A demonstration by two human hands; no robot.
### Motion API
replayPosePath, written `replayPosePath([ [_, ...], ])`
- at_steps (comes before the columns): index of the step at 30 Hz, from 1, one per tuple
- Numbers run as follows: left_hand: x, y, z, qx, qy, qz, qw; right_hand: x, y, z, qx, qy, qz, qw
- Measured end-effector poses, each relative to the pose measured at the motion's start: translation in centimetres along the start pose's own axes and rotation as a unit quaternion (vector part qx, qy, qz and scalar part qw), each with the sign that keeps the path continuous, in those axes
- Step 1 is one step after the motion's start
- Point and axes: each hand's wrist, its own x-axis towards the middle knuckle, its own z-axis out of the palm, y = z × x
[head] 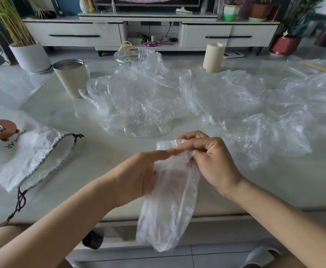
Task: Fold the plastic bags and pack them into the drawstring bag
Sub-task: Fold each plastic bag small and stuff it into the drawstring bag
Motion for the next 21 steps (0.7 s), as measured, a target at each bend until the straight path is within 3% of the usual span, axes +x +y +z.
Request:
replayPosePath([
  [3,0.0,-0.1,-0.3,0.016,-0.007,-0.046,0.999,0.2,0.1,-0.9,0.02,-0.007,0.019,1.0],
  [5,0.0,0.0,-0.5,0.04,0.017,-0.031,0.999,0.3,-0.1,-1.6,0.047,-0.026,0.043,0.998],
  [7,0.1,0.0,-0.9,0.061,0.053,-0.005,0.997,0.0,0.0,-2.4,-0.046,0.012,-0.015,0.999],
  [9,0.2,0.0,-1.2,0.054,0.076,0.015,0.996,-0.5,0.0,-2.8,-0.261,0.035,-0.16,0.951],
  [11,0.3,-0.2,-1.3,0.035,0.082,0.027,0.996,-1.6,0.8,-2.4,-0.397,-0.054,-0.266,0.877],
  [14,0.4,-0.4,-0.9,0.049,0.091,0.043,0.994,-3.4,1.3,0.0,-0.431,-0.141,-0.328,0.829],
  [16,0.4,-0.6,-0.7,0.053,0.104,0.051,0.992,-4.0,1.3,0.9,-0.389,-0.123,-0.373,0.833],
  [18,0.4,-0.7,-0.4,0.045,0.114,0.06,0.991,-3.9,1.2,0.9,-0.319,-0.114,-0.375,0.863],
  [21,0.3,-0.7,-0.1,0.018,0.129,0.09,0.987,-3.9,0.1,0.6,-0.128,-0.134,-0.228,0.956],
])
